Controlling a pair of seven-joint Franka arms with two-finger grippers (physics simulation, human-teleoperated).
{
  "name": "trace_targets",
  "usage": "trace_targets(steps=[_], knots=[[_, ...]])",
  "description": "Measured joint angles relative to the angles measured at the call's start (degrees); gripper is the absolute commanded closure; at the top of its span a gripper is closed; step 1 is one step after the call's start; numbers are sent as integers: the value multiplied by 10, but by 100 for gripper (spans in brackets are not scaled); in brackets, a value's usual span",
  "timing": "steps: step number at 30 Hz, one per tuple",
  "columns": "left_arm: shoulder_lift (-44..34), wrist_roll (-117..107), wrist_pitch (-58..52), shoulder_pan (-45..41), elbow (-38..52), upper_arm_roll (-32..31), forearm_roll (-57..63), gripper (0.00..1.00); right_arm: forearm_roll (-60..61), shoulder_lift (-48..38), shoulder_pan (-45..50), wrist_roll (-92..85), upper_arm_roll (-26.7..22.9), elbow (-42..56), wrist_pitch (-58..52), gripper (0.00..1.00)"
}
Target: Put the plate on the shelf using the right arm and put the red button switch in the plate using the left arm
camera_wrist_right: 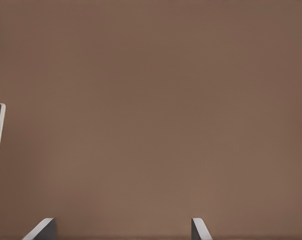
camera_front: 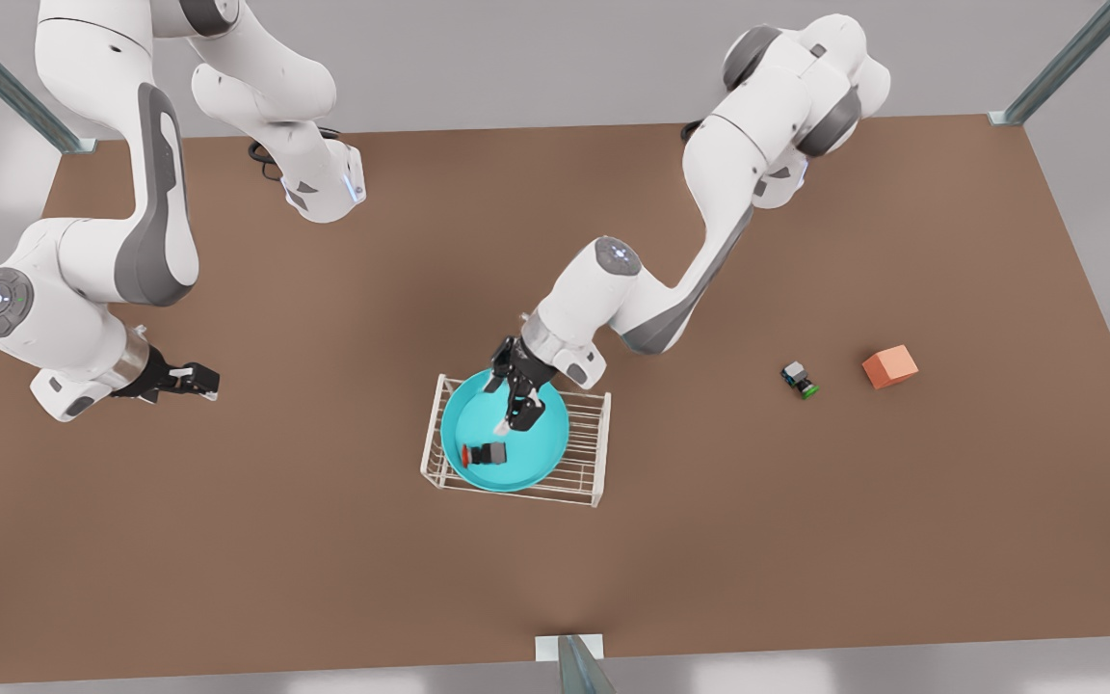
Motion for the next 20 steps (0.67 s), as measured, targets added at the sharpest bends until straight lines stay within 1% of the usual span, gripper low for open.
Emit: trace_targets(steps=[2,4,5,6,7,8,9,10,11,14,20], knots=[[-35,68,-115,124,17,-43,8,0,0,0,2,0,1,0,0,0],[-73,181,-258,262,34,-58,25,0,0,1,3,0,1,0,0,0],[-101,240,-325,311,35,-61,42,0,0,1,3,0,1,0,0,0],[-122,291,-385,334,39,-63,55,0,0,1,3,0,1,0,0,0],[-135,339,-439,345,42,-64,66,0,0,1,3,0,1,-1,0,0],[-155,394,-486,340,35,-25,66,0,-1,2,3,0,2,-1,0,0],[-219,450,-503,315,-55,58,45,0,-1,6,3,0,2,0,0,0],[-288,502,-501,297,-161,104,27,0,-1,8,3,0,3,0,0,0],[-302,551,-508,287,-177,128,12,0,-1,9,4,0,3,0,0,0],[-293,684,-531,273,-155,149,-19,0,-1,10,3,0,4,-1,0,0],[-290,895,-561,263,-152,140,-53,0,-2,12,4,1,4,0,0,0]])
